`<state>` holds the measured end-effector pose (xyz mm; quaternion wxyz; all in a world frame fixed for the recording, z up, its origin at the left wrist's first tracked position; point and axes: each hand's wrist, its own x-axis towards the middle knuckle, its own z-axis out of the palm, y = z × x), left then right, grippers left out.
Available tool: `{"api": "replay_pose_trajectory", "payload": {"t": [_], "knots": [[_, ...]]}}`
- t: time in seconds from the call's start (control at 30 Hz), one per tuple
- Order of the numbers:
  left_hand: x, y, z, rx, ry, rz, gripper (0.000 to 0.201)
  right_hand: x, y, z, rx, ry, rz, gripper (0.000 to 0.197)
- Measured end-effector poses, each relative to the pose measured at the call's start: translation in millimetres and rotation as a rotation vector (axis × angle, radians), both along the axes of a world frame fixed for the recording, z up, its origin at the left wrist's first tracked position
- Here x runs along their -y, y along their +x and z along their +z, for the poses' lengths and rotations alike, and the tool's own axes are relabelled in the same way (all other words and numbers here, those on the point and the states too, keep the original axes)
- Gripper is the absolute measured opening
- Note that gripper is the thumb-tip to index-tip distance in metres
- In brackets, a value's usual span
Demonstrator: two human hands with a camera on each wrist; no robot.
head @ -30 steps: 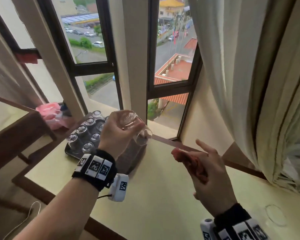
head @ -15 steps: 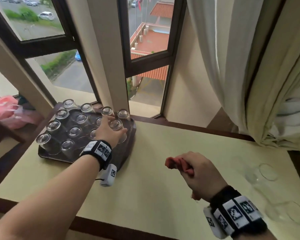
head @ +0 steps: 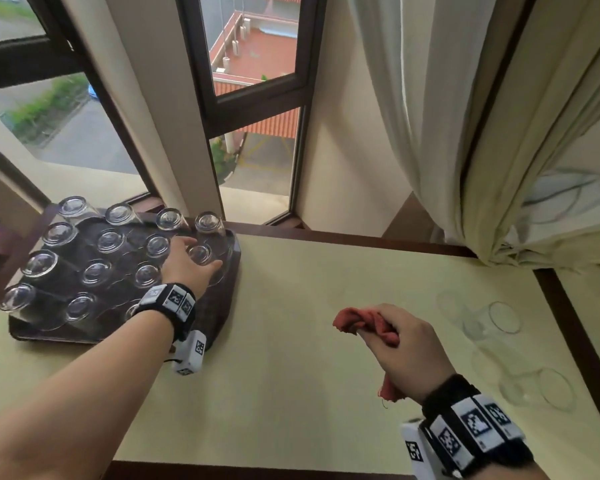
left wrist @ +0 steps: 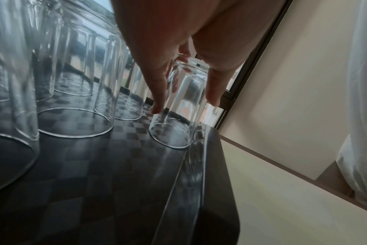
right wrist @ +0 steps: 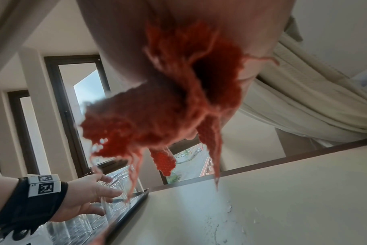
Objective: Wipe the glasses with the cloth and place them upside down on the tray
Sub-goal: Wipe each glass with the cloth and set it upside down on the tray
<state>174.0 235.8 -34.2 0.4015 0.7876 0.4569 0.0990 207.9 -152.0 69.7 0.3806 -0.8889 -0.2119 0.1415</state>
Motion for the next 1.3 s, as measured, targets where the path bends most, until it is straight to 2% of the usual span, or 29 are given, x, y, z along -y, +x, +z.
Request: {"api": "replay_pose_trajectory", "payload": {"t": [0.2, 0.37, 0.43, 0.5, 0.57, 0.63, 0.7, 0.8, 0.9, 0.97, 1.03, 1.2, 1.3], "knots": [[2.8, 8.5, 3.7, 0.002, 0.004, 0.019, 0.065, 9.1, 6.9, -0.9, -0.001, 0.010, -0.067, 0.016], [7.6, 9.9, 19.5, 0.000, 0.042, -0.002, 0.078, 23.4, 11.0, 8.0, -0.030, 0.055, -0.155, 0.016], [14.1, 7.9, 33.2, -0.029, 0.089, -0.015, 0.079, 34.0, 12.1, 13.5, -0.034, 0.071, -0.197, 0.016], [30.0, 4.1, 49.2, -0.060, 0.231, -0.009, 0.076, 48.7, 12.4, 19.8, -0.034, 0.095, -0.244, 0.017], [59.4, -1.6, 66.3, 0.031, 0.422, 0.028, 0.067, 67.0, 11.6, 27.7, -0.049, 0.137, -0.296, 0.018], [101.5, -4.0, 82.0, 0.222, 0.486, 0.020, 0.053, 87.8, 9.4, 35.5, -0.061, 0.163, -0.339, 0.022], [151.7, 1.8, 87.1, 0.348, 0.405, -0.101, 0.044, 111.0, 8.3, 40.7, -0.065, 0.192, -0.390, 0.027], [238.1, 24.1, 81.7, 0.389, 0.206, -0.369, 0.043, 149.6, 11.8, 45.5, -0.043, 0.218, -0.469, 0.028], [323.0, 62.1, 65.3, 0.250, 0.086, -0.702, 0.053, 193.4, 19.4, 49.2, -0.013, 0.230, -0.532, 0.024], [374.2, 91.7, 55.7, 0.108, 0.053, -0.899, 0.069, 225.8, 25.2, 49.8, -0.006, 0.216, -0.549, 0.026], [418.8, 119.9, 46.8, 0.007, 0.062, -1.027, 0.086, 257.6, 30.3, 49.4, 0.005, 0.200, -0.564, 0.030], [490.1, 172.1, 18.9, -0.217, 0.106, -1.074, 0.115, 323.2, 39.3, 42.5, 0.029, 0.124, -0.568, 0.033], [515.0, 183.4, 3.5, -0.229, 0.078, -1.034, 0.104, 346.3, 41.1, 39.7, 0.039, 0.103, -0.530, 0.035]]}}
